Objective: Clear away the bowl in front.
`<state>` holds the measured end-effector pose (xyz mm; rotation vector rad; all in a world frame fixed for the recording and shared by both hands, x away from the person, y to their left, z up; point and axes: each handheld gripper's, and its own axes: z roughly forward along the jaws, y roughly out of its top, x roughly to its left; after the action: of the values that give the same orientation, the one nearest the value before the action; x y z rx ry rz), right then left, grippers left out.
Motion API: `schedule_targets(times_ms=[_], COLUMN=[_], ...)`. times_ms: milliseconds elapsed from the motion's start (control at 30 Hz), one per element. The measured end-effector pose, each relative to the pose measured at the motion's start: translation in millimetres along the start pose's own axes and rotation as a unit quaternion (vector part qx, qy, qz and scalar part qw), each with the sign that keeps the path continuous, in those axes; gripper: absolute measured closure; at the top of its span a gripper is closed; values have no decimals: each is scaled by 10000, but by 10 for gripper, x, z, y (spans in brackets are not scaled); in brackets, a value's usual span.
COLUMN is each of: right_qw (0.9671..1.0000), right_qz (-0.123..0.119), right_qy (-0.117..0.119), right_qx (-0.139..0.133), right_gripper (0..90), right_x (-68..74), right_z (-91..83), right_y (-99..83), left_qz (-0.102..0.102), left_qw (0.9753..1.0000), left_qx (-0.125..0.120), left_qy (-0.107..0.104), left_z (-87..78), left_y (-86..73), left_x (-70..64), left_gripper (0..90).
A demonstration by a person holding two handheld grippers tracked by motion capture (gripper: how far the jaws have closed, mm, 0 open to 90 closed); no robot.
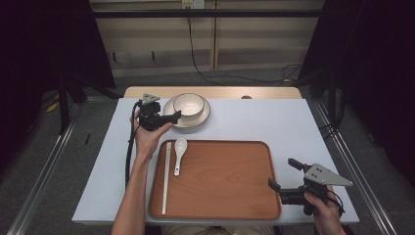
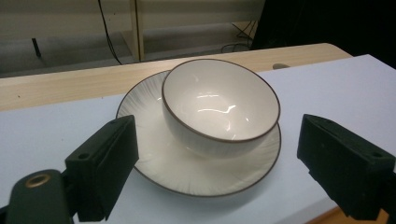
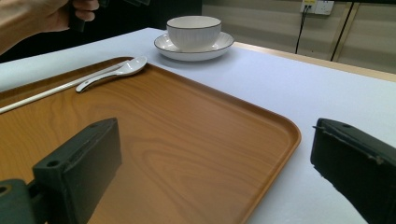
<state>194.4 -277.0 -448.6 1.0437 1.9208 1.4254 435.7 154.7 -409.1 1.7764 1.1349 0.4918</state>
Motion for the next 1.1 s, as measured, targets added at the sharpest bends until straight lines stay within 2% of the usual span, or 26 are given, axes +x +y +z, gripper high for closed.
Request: schedule_targets(times_ms=[33,100,200,233,333,367,400,500,533,567,600,667,700,833,867,967,1067,1100], right_qw=[10000,10000,10000,10000,10000,10000,10000,10000,10000,10000,10000,10000,10000,10000,10000,10000,10000,10000], right_qz=[-9,-34,-15,-15,-21,-21,-7,5,-34,-34,-9,-32,-22,1,-9,-16,-44,-44], right_qy=[1,17,17,14,17,17,22,20,40,40,41,66,44,56,62,79,70,70], right_qx=[-12,-7,-3,-5,1,1,-7,-2,9,9,0,16,13,13,9,13,29,27], right_gripper=[16,16,16,16,16,16,16,16,16,16,16,16,16,16,16,16,16,16], right_x=[1,5,6,7,7,7,7,11,6,6,9,9,10,13,12,10,6,6], right_z=[-2,-6,-5,-5,-12,-12,-9,-13,-8,-8,-9,-11,-15,-15,-12,-8,-9,-10], right_y=[2,0,-2,-2,-1,-1,-2,-5,-6,-6,-4,-4,-4,-4,-5,-4,-8,-8], left_qz=[-45,25,83,21,102,19,74,2,2,-5,-58,-198,-147,-1,-73,-69,26,-55], left_qw=[10000,9999,9994,9995,9995,9998,9997,9994,9994,9994,9993,9985,9984,9970,9968,9954,9936,9934], left_qx=[27,135,326,307,315,213,229,313,330,359,369,517,551,752,778,945,1097,1119], left_qy=[10,80,69,75,7,13,60,-124,-74,-13,-46,-3,-5,156,188,154,275,266], left_z=[40,106,211,244,299,317,325,397,423,444,471,523,546,628,658,721,779,797], left_y=[13,28,47,53,90,94,99,103,103,105,109,119,120,108,103,78,58,55], left_x=[2,22,46,42,18,0,-5,0,1,6,17,50,57,75,77,103,109,114], left_gripper=[129,137,162,185,221,221,227,274,318,318,344,375,410,418,422,377,384,415])
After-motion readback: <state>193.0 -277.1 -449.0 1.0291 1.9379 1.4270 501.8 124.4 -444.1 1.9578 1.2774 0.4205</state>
